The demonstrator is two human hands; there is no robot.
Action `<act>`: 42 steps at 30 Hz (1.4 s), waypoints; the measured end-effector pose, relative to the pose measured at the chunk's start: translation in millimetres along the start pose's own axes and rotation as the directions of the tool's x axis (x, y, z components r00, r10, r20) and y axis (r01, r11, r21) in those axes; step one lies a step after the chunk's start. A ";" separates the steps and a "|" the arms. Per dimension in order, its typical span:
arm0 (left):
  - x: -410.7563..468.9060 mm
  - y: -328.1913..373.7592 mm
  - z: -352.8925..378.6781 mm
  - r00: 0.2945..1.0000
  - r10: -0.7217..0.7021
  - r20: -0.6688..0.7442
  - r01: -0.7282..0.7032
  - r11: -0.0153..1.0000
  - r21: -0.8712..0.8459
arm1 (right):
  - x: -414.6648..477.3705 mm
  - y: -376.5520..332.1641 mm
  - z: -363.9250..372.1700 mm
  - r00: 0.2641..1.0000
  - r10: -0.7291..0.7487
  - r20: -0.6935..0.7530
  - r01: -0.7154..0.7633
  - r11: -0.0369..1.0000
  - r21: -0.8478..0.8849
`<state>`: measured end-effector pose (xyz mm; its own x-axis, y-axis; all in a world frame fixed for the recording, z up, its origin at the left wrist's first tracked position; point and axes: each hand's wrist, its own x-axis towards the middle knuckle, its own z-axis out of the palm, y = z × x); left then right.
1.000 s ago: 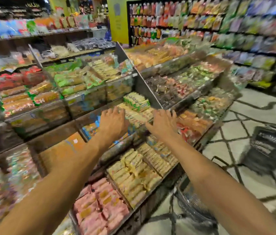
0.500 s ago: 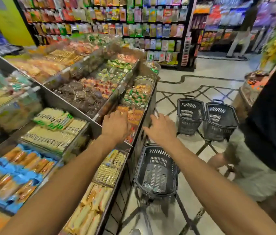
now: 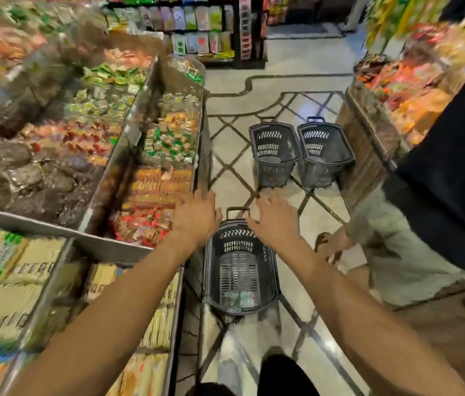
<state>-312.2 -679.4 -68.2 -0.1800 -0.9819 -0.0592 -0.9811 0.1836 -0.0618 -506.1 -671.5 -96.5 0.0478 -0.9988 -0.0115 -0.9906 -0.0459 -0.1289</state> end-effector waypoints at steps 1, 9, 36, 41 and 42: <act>8.6 1.2 12.2 1.000 0.008 0.009 -0.008 1.000 -0.013 | 5.2 4.8 10.9 1.000 0.008 0.015 -0.008 1.000 0.004; 64.2 26.6 123.2 0.965 -0.023 0.262 0.042 0.997 -0.068 | 45.7 46.1 106.7 0.979 0.055 0.197 -0.056 0.998 0.001; 149.8 75.0 641.5 0.557 -0.062 0.828 0.080 0.997 0.020 | 96.3 118.8 610.6 0.657 0.124 0.744 -0.173 0.985 -0.012; 148.0 86.0 731.6 0.504 -0.054 0.862 0.126 0.992 -0.011 | 86.8 115.8 706.5 0.606 0.194 0.771 -0.339 0.940 0.029; 146.4 87.2 748.0 0.495 -0.061 0.867 0.175 0.984 -0.031 | 86.5 112.9 724.1 0.591 0.215 0.778 -0.393 0.918 0.045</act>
<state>-370.6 -772.0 -827.5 0.0329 -0.4566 -0.8891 -0.9992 0.0069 -0.0406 -520.9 -750.3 -830.1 -0.0849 -0.5863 -0.8056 -0.9226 0.3516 -0.1587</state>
